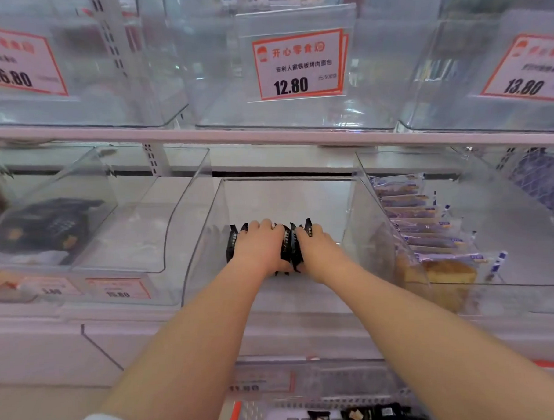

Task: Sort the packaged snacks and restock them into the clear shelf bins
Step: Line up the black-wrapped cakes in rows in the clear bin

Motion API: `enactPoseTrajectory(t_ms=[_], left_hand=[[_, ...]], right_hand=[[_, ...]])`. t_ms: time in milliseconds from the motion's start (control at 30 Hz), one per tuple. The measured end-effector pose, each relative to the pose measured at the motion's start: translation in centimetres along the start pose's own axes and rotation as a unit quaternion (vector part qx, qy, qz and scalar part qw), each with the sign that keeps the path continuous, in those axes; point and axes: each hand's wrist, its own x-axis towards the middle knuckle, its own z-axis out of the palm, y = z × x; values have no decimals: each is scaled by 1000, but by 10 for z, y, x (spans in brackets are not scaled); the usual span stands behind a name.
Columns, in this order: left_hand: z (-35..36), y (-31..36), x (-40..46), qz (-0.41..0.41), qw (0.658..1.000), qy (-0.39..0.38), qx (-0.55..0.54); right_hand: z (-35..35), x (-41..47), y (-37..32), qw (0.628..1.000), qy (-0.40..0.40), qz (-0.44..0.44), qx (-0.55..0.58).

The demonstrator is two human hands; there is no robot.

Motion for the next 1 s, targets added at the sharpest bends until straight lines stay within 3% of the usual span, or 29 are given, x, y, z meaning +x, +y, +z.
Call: enactPoseTrajectory(t_ms=[300,500,600,900,1000], left_hand=[[3,1,4,-79,996,38,-7],[-7,-2,-6,-2,988,-48,144],[-24,-2,-19,17,987,-37,155],[-88,15,-117,266,955,56,119],[-89,33,-164,371,918,136,21]], right_hand=[[-11,10,-6,998,15,-22,-57],[-11,5,-4,994,-5,-34,-100],[-24,-3,-4,994,-30,-42,-91],[-95,-137,12,981,41,-159,100],[-96,-200,35,959,-32,-188,209]])
